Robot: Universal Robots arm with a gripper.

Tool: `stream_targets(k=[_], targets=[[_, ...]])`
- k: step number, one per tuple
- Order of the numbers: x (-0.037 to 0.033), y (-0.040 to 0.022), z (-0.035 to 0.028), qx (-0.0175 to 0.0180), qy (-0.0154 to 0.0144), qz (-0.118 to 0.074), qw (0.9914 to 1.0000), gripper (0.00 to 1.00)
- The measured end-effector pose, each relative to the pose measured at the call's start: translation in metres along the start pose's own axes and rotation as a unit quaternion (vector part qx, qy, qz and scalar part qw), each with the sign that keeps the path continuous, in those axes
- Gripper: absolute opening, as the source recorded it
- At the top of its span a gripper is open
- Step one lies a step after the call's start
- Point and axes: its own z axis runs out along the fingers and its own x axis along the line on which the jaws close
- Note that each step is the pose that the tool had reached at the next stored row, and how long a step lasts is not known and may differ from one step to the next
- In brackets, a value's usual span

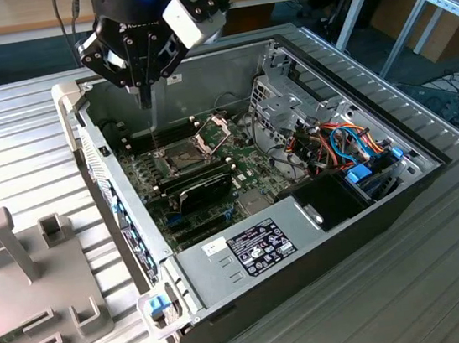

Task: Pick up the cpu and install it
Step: 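Reach for the cpu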

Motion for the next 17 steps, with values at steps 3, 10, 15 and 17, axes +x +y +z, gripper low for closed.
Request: stream_targets(k=[3,10,15,17], targets=[[0.0022,-0.0002,-0.0001,0.0000,0.0000,0.000,1.00000,0.11],[0.0086,-0.0006,-0.0002,0.0000,0.0000,0.000,1.00000,0.11],[0.0129,-0.0010,-0.0004,0.0000,0.0000,0.000,1.00000,0.11],[0.0166,-0.0012,-0.0005,0.0000,0.0000,0.000,1.00000,0.11]])
